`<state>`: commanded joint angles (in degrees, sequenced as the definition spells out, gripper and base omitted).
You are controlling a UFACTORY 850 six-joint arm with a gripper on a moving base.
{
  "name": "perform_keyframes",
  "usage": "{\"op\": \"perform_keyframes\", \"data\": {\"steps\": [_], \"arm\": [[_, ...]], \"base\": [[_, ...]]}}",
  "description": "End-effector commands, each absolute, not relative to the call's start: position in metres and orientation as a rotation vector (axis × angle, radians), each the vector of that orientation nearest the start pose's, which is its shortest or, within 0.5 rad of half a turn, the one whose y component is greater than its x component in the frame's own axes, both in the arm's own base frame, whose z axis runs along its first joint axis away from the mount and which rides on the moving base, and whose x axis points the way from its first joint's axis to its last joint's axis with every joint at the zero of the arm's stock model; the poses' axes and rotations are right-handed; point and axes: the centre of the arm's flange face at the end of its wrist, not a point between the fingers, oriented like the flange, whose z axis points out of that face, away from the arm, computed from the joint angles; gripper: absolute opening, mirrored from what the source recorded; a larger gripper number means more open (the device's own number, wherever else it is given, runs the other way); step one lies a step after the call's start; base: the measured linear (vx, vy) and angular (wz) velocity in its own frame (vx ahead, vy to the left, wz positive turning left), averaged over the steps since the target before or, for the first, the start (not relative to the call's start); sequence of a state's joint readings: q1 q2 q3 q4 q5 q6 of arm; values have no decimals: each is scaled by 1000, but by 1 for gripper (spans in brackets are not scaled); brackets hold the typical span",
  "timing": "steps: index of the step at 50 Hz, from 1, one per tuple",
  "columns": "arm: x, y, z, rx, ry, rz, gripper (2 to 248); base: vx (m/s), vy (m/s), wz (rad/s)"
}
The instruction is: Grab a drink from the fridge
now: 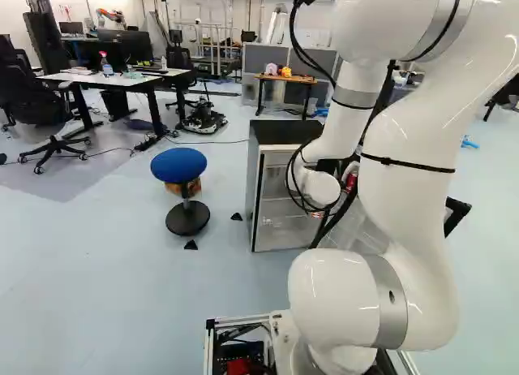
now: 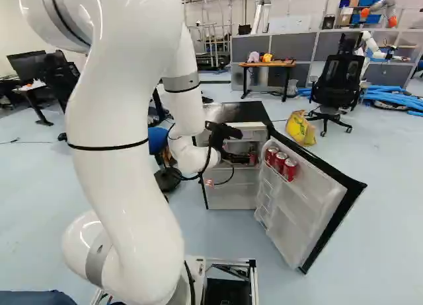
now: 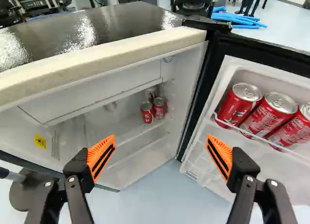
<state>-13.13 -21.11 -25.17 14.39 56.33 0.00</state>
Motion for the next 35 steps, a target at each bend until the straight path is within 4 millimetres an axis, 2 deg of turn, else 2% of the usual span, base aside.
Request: {"op": "perform_keyframes", "data": {"steps": [35], "arm": [[397, -101, 235, -2837, 473, -1632, 247]], "base": [[0, 0, 0]]}}
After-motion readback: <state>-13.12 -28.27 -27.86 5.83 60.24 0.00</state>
